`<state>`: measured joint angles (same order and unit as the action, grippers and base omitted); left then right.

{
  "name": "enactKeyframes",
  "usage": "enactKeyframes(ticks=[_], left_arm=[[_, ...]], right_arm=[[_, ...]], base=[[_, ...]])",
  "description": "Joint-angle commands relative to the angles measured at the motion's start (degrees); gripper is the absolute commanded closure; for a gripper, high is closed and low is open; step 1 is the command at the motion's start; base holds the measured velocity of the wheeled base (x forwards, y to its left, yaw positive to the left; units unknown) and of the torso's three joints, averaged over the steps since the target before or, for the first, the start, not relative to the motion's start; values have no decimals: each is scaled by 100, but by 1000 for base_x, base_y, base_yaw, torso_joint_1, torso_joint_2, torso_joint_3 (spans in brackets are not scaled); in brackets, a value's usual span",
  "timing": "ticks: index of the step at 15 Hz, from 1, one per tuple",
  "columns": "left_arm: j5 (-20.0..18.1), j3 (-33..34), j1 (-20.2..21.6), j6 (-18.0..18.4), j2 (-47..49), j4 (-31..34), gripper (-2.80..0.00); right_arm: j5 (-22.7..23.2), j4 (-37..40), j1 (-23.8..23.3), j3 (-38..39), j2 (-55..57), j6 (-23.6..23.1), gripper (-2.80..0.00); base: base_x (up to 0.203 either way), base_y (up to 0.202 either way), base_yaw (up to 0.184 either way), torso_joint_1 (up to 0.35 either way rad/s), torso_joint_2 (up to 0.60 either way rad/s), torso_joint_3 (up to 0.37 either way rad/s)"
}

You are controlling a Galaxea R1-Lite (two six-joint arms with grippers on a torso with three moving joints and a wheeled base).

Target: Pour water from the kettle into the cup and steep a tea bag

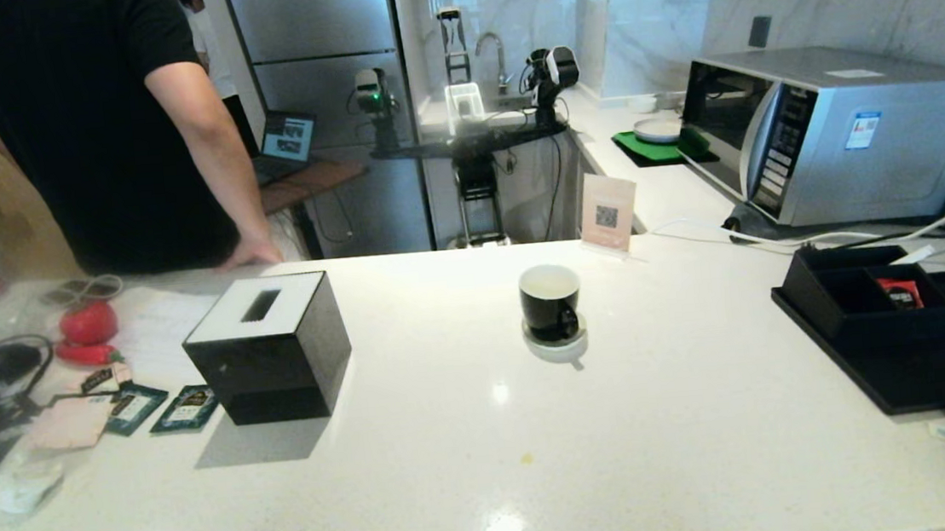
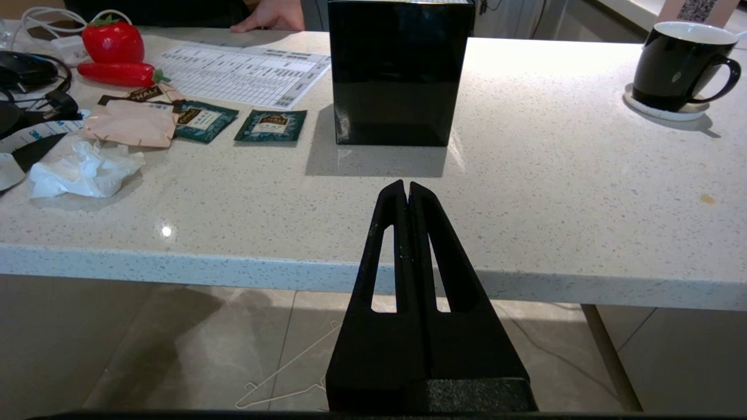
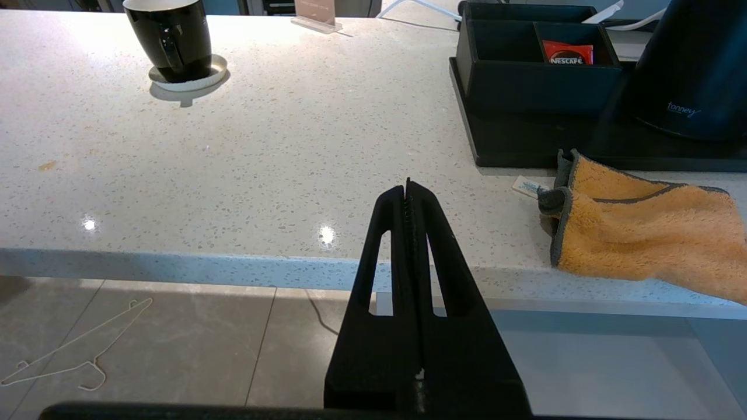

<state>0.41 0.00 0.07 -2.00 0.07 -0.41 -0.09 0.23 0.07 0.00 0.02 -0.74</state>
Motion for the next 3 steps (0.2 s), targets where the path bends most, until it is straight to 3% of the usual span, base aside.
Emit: enactKeyframes(ticks=[1, 3], left_arm=[[2, 0, 1, -2, 10, -2, 0], [2, 0, 1, -2, 10, -2, 0]], right_arm=[[0, 3, 1, 0, -2, -5, 0], [0, -3, 1, 0, 4, -5, 0]], base=[[0, 0, 0, 0, 0, 0], [0, 0, 0, 0, 0, 0]])
